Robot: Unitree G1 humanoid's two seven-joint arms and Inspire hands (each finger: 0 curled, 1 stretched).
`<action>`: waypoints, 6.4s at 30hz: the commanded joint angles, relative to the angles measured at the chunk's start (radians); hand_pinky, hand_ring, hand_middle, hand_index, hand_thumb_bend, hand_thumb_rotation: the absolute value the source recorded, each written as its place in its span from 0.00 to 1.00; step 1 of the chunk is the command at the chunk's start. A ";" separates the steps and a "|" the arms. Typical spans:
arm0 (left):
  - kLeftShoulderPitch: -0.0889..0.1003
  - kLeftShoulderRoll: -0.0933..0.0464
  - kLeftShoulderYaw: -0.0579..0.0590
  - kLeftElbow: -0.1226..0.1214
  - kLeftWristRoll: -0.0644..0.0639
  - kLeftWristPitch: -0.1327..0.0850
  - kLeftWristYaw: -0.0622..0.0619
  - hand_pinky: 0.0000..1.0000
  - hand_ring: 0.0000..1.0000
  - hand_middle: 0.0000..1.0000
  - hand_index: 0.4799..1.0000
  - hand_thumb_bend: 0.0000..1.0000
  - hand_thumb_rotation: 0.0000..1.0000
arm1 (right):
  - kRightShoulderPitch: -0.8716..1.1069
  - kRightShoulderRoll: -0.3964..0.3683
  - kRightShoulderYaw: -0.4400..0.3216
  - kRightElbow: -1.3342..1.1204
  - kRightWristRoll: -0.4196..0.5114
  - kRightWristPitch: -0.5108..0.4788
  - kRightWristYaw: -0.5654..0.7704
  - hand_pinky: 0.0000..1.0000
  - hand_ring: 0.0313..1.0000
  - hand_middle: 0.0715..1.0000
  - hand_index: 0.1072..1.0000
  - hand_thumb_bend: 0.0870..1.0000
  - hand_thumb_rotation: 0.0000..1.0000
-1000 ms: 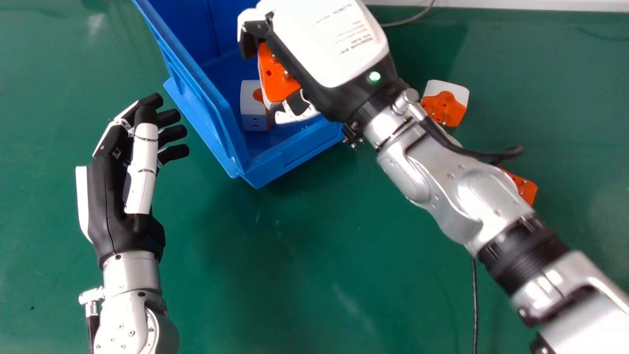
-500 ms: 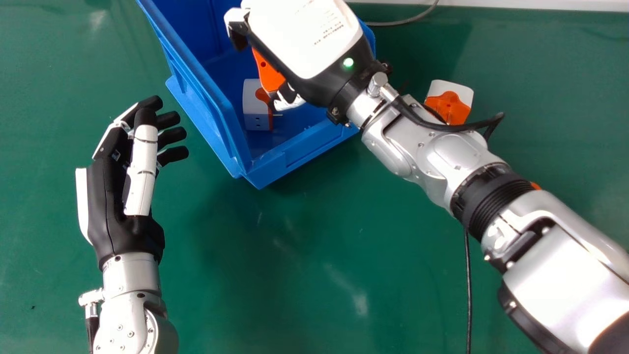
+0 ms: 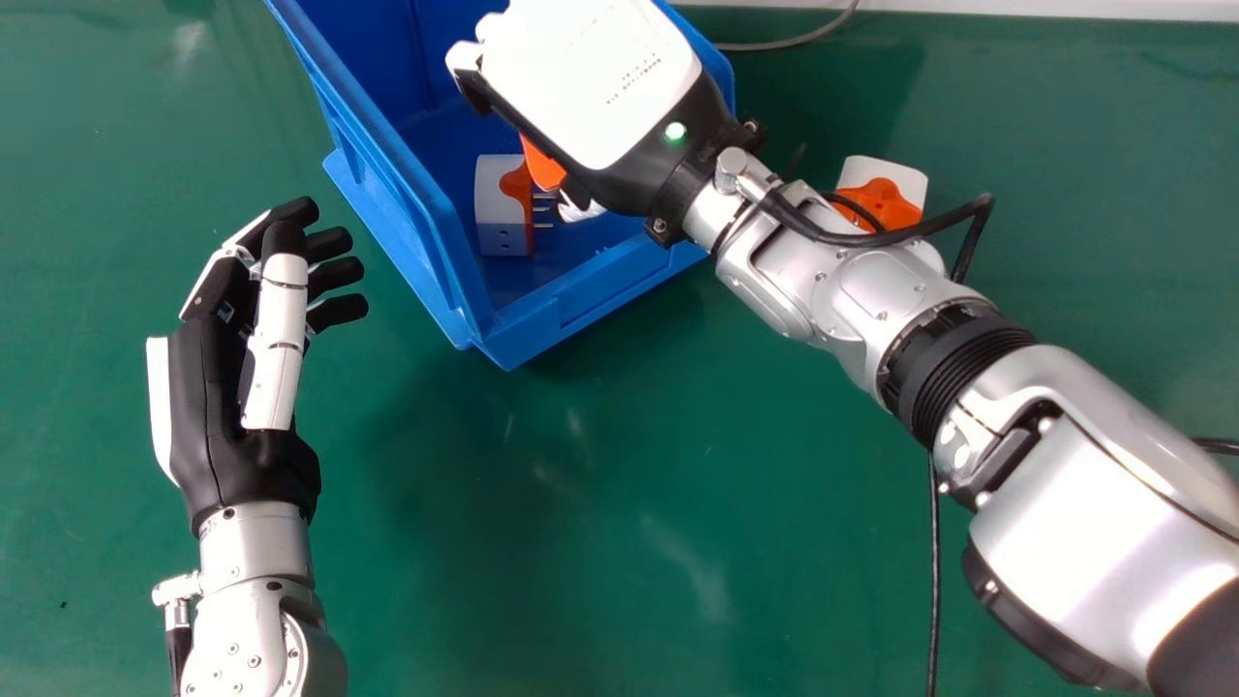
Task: Pick all objects and put in blue box
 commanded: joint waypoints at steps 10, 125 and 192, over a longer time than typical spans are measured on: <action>-0.017 0.007 -0.002 0.012 -0.006 -0.019 -0.013 0.59 0.63 0.66 0.39 0.50 0.62 | -0.043 0.008 0.008 -0.008 0.018 0.004 -0.047 0.31 0.42 0.46 0.47 0.45 0.00; -0.069 0.099 0.021 0.048 -0.001 -0.015 -0.042 0.62 0.66 0.68 0.44 0.46 0.62 | 0.917 -0.305 -0.771 -2.045 -0.251 0.555 1.974 0.95 0.99 1.00 1.00 1.00 0.42; -0.123 0.128 0.068 0.125 -0.050 -0.019 -0.095 0.64 0.67 0.69 0.47 0.49 0.62 | 0.652 -0.451 -0.521 -1.190 -0.052 0.739 1.793 0.46 0.60 0.68 0.74 1.00 0.24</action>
